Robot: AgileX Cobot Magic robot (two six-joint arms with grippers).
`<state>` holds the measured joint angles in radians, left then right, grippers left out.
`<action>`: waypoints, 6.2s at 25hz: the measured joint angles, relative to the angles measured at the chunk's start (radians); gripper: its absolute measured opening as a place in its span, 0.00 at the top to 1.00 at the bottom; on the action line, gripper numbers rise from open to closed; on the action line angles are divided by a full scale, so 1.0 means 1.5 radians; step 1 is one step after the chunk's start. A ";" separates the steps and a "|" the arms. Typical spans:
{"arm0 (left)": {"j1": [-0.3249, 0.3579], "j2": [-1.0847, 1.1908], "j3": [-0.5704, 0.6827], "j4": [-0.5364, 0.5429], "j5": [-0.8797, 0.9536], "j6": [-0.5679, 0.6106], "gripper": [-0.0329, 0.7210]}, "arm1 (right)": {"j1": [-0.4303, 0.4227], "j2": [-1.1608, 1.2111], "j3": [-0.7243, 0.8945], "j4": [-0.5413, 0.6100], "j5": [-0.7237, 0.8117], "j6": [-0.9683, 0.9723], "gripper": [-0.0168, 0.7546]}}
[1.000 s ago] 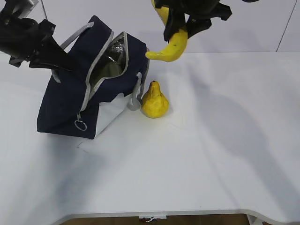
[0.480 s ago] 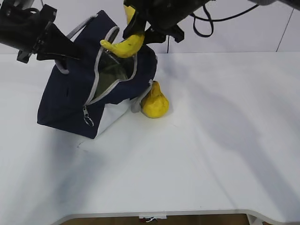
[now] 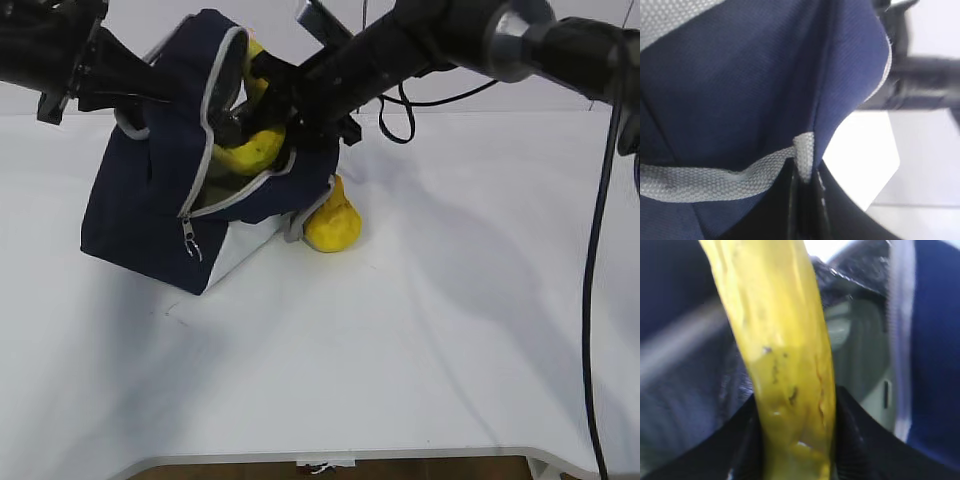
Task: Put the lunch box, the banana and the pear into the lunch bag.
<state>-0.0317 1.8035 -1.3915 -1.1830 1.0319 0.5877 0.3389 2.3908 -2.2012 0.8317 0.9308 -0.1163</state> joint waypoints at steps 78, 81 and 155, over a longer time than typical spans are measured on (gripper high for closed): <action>0.077 0.000 -0.001 0.152 0.111 -0.012 0.95 | 0.035 -0.061 -0.029 -0.503 0.213 0.136 0.32; 0.077 0.000 -0.001 0.155 0.111 -0.012 0.95 | 0.035 -0.044 -0.027 -0.496 0.203 0.137 0.32; 0.077 0.000 -0.001 0.095 0.113 -0.014 0.95 | 0.037 0.010 -0.184 -0.126 0.052 0.020 0.61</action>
<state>0.0833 1.8035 -1.3936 -1.0402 1.2016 0.5669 0.3948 2.4066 -2.4778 0.6423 1.0089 -0.0858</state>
